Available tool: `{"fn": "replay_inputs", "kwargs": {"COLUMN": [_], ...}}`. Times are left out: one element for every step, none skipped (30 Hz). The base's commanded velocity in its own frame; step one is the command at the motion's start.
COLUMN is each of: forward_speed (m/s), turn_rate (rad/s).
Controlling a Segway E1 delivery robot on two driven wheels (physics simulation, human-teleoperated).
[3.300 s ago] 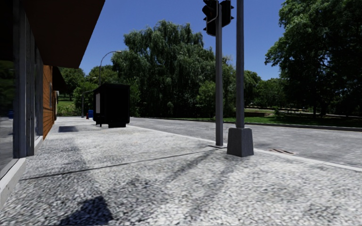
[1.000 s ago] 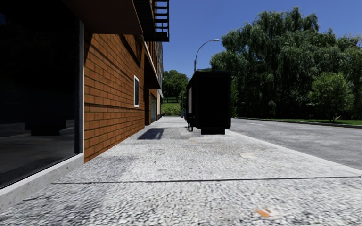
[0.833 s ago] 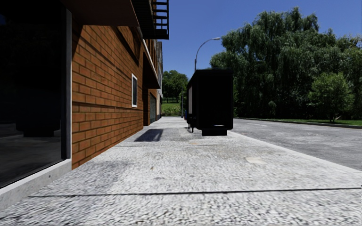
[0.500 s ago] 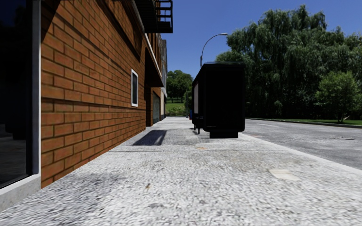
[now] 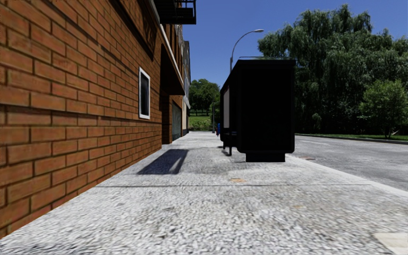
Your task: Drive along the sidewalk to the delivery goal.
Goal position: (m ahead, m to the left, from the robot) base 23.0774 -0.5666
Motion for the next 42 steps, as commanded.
{"fn": "replay_inputs", "kwargs": {"forward_speed": [2.00, 2.00, 2.00, 2.00, 2.00, 2.00, 2.00, 2.00, 2.00, 2.00, 2.00, 2.00, 2.00, 2.00, 2.00, 2.00, 2.00, 2.00, 2.00, 2.00, 2.00, 2.00, 2.00, 2.00, 2.00, 2.00, 2.00, 2.00, 2.00, 2.00, 2.00, 2.00, 2.00, 2.00, 2.00, 2.00, 2.00, 2.00, 2.00, 2.00, 2.00, 2.00], "turn_rate": [0.00, 0.00, 0.00, 0.00, 0.00, 0.00, 0.00, 0.00, 0.00, 0.00, 0.00, 0.00, 0.00, 0.00, 0.00, 0.00, 0.00, 0.00, 0.00, 0.00, 0.00, 0.00, 0.00, 0.00, 0.00, 0.00, 0.00, 0.00, 0.00, 0.00, 0.00, 0.00, 0.00, 0.00, 0.00, 0.00, 0.00, 0.00, 0.00, 0.00, 0.00, 0.00]}}
